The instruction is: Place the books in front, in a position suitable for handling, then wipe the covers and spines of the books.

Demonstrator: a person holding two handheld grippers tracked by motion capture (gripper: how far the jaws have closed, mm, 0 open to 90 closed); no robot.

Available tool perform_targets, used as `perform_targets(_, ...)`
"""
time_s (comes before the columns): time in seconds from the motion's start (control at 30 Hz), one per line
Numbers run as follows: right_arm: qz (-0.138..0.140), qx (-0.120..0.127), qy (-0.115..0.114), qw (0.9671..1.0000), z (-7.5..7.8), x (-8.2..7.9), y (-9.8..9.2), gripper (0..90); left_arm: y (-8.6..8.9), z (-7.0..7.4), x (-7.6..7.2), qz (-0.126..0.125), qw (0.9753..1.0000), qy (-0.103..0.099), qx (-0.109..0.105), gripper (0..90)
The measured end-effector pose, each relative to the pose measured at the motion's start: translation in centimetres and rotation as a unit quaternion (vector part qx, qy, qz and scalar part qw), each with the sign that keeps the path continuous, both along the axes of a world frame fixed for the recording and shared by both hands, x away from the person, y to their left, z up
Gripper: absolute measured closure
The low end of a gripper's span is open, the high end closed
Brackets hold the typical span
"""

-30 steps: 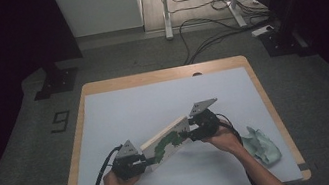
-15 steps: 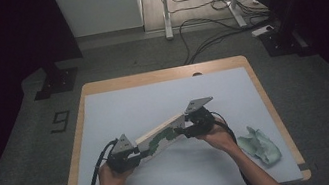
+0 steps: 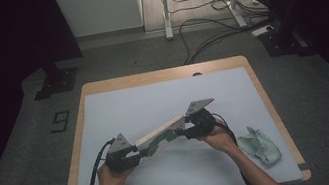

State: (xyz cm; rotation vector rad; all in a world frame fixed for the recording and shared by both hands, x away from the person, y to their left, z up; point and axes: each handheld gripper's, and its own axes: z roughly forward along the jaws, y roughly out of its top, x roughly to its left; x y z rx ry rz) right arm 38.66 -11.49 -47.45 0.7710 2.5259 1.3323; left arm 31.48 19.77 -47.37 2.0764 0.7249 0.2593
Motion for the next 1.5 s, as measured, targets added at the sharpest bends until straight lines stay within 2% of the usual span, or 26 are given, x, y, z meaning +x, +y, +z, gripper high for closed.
perform_targets(0.1,0.0,-0.001,-0.002,1.0,0.0,-0.1,0.0,42.6,0.4,0.6,-0.2,0.001,0.9999,-0.006,-0.008,65.1)
perform_targets(0.43,0.002,0.001,0.0,1.0,0.1,-0.3,-0.2,41.2,0.1,0.9,-0.6,-0.007,0.9998,-0.015,0.007,68.5)
perform_targets(0.5,-0.001,-0.003,-0.001,1.0,0.3,-0.5,-0.3,37.8,0.0,0.9,-0.7,0.0,0.9996,-0.023,0.017,69.3)
perform_targets(0.6,-0.002,-0.007,-0.003,1.0,0.7,-0.9,-0.8,34.5,0.1,0.9,-0.5,0.003,0.9996,-0.023,0.016,69.7)
perform_targets(0.87,-0.018,-0.02,0.0,0.9996,1.3,-2.3,-3.4,26.8,0.2,0.8,-0.5,0.006,0.9996,-0.022,0.014,70.0)
perform_targets(1.1,-0.038,-0.03,0.003,0.9988,1.6,-3.7,-5.9,24.0,0.3,0.7,-0.4,0.007,0.9997,-0.021,0.007,70.0)
perform_targets(1.5,-0.089,-0.048,0.011,0.9948,1.7,-5.9,-10.9,18.7,0.4,0.5,-0.4,0.009,0.9997,-0.022,-0.002,69.9)
